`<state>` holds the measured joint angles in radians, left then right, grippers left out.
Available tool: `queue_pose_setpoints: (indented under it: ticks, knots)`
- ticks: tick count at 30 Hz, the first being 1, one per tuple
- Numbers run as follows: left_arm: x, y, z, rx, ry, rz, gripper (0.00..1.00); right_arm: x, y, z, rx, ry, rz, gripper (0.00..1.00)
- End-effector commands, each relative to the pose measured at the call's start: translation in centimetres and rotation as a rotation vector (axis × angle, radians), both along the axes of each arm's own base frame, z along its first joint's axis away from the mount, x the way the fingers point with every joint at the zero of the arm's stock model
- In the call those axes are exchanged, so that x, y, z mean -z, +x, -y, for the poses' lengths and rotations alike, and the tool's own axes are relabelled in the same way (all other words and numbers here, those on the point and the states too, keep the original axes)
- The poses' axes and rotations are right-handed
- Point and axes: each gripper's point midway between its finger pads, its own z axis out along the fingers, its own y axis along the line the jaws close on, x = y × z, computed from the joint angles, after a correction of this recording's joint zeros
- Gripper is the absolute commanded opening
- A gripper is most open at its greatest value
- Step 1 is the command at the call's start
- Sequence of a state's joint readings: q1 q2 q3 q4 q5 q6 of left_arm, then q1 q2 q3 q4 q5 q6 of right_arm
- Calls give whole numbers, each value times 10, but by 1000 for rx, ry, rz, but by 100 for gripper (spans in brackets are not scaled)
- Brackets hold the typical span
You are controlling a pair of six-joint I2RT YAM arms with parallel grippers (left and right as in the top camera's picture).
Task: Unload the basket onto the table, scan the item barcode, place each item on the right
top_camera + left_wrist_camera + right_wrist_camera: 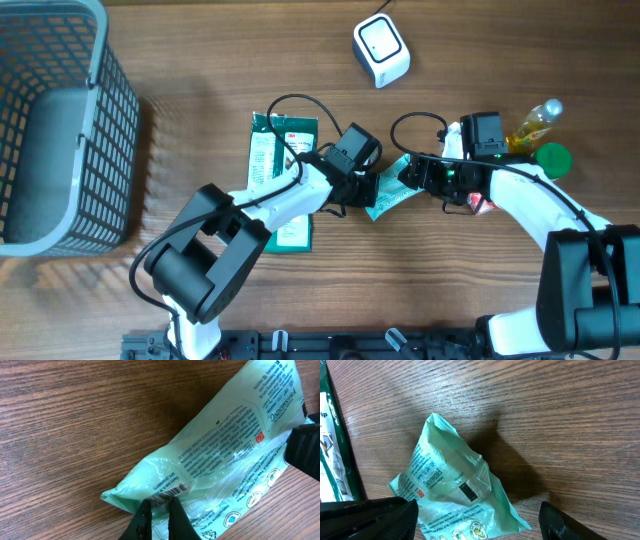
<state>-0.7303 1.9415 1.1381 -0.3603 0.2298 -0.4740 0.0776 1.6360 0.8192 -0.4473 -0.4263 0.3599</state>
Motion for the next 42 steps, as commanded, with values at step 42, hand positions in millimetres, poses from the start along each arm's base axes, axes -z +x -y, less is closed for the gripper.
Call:
queue_pose_setpoints:
  ticks: [42]
  knots:
    - [41, -13, -20, -17, 107, -64, 4, 13, -9, -24, 13, 184, 78, 47]
